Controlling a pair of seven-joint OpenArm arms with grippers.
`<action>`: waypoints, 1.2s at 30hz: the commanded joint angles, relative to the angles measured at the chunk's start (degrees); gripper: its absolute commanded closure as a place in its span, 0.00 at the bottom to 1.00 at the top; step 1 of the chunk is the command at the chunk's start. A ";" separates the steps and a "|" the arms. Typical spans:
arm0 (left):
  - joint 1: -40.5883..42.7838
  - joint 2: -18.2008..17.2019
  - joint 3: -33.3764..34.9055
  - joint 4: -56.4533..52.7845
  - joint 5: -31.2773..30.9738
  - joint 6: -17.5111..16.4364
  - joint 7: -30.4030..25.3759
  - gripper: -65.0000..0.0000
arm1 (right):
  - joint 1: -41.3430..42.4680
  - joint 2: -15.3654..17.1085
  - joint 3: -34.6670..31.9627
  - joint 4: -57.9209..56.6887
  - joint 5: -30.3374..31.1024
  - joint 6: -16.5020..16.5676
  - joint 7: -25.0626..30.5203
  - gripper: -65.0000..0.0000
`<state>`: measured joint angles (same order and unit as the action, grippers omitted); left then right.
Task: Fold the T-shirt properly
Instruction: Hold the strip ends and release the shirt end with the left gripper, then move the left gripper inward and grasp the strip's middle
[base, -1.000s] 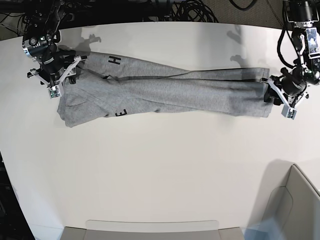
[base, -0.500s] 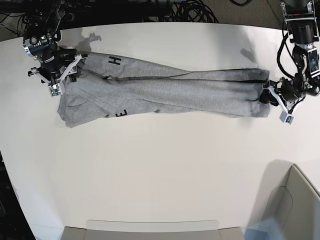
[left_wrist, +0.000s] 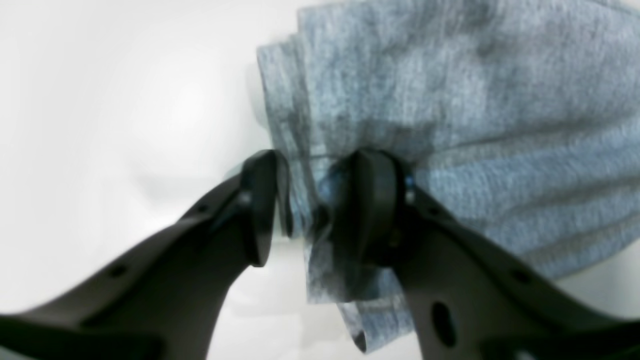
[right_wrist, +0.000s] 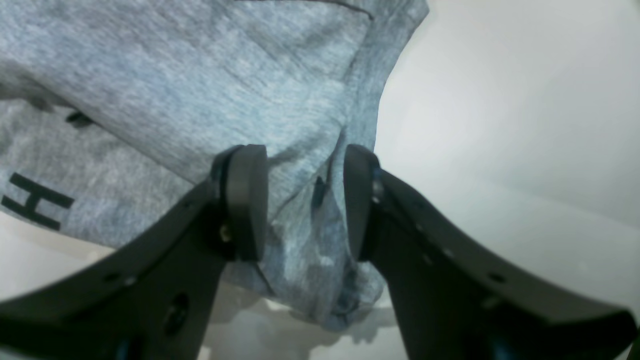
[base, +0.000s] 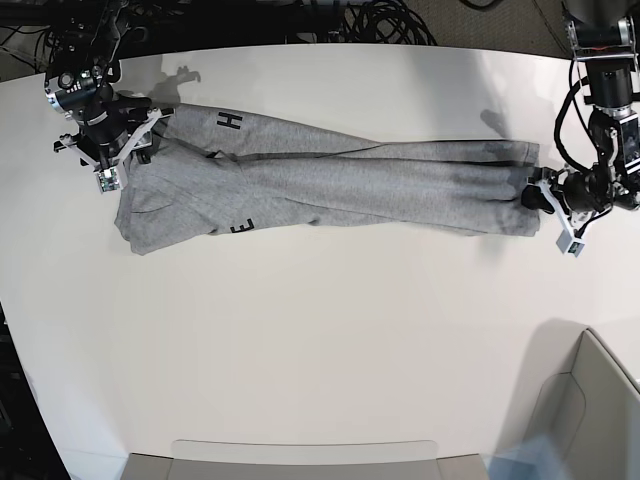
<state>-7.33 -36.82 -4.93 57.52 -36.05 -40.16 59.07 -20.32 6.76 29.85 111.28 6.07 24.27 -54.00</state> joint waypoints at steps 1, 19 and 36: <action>0.61 -0.32 0.67 -0.24 2.43 0.16 5.15 0.70 | 0.14 0.40 0.00 0.94 0.40 0.21 0.94 0.61; 3.42 4.77 -10.59 10.57 2.69 0.16 5.15 1.00 | 0.49 0.31 0.00 0.85 0.40 0.21 0.94 0.61; -4.40 4.33 -21.66 14.35 17.55 0.16 8.76 1.00 | 0.84 0.05 0.00 0.14 0.48 0.21 0.94 0.61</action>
<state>-10.48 -30.92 -26.26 70.39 -18.00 -39.92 68.82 -19.97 6.31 29.58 110.37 6.24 24.27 -54.02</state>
